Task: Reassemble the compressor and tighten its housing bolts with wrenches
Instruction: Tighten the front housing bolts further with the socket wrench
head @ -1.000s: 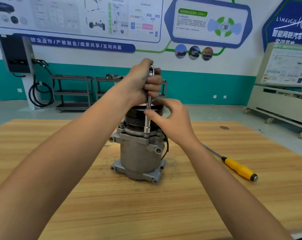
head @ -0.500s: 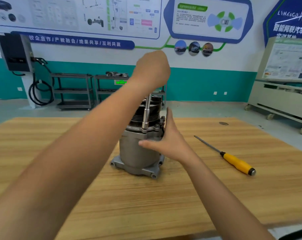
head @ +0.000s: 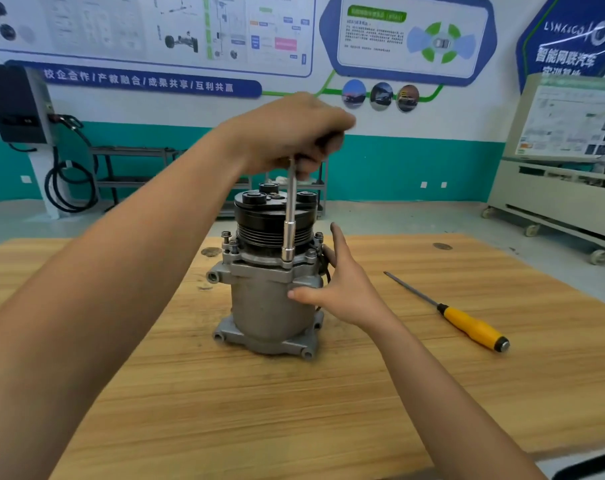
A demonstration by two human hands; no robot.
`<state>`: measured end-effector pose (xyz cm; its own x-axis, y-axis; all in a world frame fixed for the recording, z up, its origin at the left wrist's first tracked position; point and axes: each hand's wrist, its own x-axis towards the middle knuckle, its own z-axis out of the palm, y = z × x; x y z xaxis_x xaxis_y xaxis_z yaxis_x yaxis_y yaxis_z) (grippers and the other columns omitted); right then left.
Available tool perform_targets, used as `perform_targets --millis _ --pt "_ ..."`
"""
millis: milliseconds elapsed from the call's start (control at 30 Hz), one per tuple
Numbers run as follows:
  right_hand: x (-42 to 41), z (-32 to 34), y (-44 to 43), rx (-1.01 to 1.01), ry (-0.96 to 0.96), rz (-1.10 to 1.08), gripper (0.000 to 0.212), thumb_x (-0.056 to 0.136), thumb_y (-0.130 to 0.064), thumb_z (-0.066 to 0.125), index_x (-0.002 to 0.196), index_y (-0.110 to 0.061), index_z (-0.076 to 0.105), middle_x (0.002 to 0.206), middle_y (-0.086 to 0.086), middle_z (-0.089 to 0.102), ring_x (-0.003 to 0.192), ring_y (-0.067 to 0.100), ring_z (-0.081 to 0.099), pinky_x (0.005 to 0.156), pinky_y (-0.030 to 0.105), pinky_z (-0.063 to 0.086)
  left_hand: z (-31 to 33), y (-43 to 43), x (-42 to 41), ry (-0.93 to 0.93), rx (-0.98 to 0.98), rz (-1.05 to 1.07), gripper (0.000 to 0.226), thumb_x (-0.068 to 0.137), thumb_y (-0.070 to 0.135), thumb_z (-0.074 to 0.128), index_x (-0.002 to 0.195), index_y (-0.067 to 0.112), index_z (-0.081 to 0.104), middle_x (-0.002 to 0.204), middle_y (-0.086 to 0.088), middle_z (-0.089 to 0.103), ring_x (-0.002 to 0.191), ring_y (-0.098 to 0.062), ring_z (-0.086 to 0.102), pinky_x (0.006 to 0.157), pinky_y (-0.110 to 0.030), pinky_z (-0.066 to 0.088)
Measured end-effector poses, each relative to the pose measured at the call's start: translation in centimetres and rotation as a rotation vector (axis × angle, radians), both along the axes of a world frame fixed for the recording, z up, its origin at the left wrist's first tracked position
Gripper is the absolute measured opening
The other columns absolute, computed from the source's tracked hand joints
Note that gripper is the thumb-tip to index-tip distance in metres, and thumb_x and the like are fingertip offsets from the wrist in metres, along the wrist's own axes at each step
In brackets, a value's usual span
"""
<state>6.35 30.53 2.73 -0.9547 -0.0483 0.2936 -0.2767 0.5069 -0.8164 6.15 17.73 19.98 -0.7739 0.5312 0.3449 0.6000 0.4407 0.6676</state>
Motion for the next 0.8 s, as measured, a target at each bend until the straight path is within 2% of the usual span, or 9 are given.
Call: perform_targets --millis 67,133,233,300,433,533,600,667,800 --pt "-0.2 0.0 0.1 -0.017 -0.016 0.011 0.124 0.067 -0.029 0.084 0.149 -0.031 -0.008 0.152 -0.002 0.03 0.138 0.014 0.031 0.1 0.025 0.03 0.7 1.5 0.9 0.388 -0.399 0.356 0.037 0.096 0.022 0.038 0.061 0.01 0.044 0.057 -0.003 0.049 0.051 -0.018 0.046 0.05 -0.024 0.035" --pt "-0.3 0.0 0.1 -0.018 -0.019 0.011 0.124 0.067 -0.029 0.084 0.15 -0.03 -0.008 0.152 -0.003 0.03 0.137 0.013 0.031 0.096 0.021 0.028 0.2 2.9 1.7 0.626 -0.532 0.564 0.029 0.095 0.015 0.038 0.067 0.007 0.035 0.068 -0.006 0.039 0.063 -0.023 0.039 0.054 -0.028 0.028" --pt "-0.5 -0.1 0.2 -0.026 -0.017 0.01 0.124 0.067 -0.028 0.085 0.15 -0.03 -0.008 0.152 -0.004 0.031 0.136 0.011 0.031 0.092 0.019 0.026 -1.9 4.3 1.4 0.693 -0.32 0.589 0.035 0.097 0.021 0.034 0.064 0.01 0.034 0.064 -0.004 0.034 0.066 -0.024 0.037 0.054 -0.03 0.023" --pt "-0.7 -0.1 0.4 -0.02 -0.021 0.015 0.125 0.065 -0.029 0.085 0.15 -0.031 -0.007 0.152 -0.003 0.031 0.137 0.012 0.031 0.094 0.02 0.028 -2.9 4.1 0.7 0.736 -0.062 0.581 0.045 0.098 0.029 0.034 0.055 0.014 0.034 0.055 0.0 0.034 0.056 -0.02 0.035 0.056 -0.033 0.019" --pt "-1.3 0.0 0.8 -0.015 -0.032 0.03 0.126 0.063 -0.029 0.086 0.15 -0.032 -0.004 0.153 -0.002 0.029 0.139 0.011 0.029 0.095 0.022 0.029 -3.2 3.2 0.3 0.637 0.419 0.258 0.053 0.088 0.021 0.051 0.042 0.022 0.024 0.038 0.006 0.02 0.039 -0.011 0.019 0.051 -0.032 0.017" --pt "-1.9 0.0 1.5 -0.087 -0.096 0.087 0.123 0.065 -0.021 0.085 0.15 -0.031 -0.003 0.153 -0.001 0.03 0.139 0.009 0.028 0.101 0.025 0.029 -3.0 1.6 0.4 0.218 0.694 -0.128 0.043 0.074 0.019 0.048 0.035 0.026 0.032 0.035 0.013 0.022 0.037 -0.007 0.017 0.045 -0.022 0.018" --pt "-2.2 0.1 1.9 -0.133 -0.132 0.129 0.121 0.067 -0.015 0.083 0.15 -0.03 -0.003 0.152 0.0 0.032 0.139 0.01 0.028 0.108 0.029 0.029 -2.5 0.5 0.0 -0.041 0.758 -0.282 0.044 0.074 0.023 0.044 0.031 0.025 0.034 0.034 0.011 0.024 0.034 -0.009 0.018 0.04 -0.021 0.021" --pt "-2.4 0.0 2.0 -0.16 -0.152 0.153 0.118 0.068 -0.011 0.082 0.15 -0.029 -0.002 0.152 0.0 0.032 0.139 0.011 0.028 0.112 0.037 0.03 -2.5 0.4 -0.6 -0.093 0.812 -0.232 0.052 0.083 0.02 0.045 0.033 0.024 0.034 0.033 0.008 0.025 0.032 -0.01 0.019 0.04 -0.022 0.024" --pt "-2.6 -0.3 1.9 -0.187 -0.152 0.143 0.117 0.068 -0.012 0.082 0.151 -0.03 0.001 0.151 -0.001 0.034 0.139 0.012 0.029 0.112 0.039 0.03 -3.4 2.4 -0.5 0.222 0.762 0.203 0.045 0.098 0.013 0.041 0.053 0.013 0.047 0.048 0.001 0.045 0.046 -0.016 0.047 0.054 -0.03 0.043"
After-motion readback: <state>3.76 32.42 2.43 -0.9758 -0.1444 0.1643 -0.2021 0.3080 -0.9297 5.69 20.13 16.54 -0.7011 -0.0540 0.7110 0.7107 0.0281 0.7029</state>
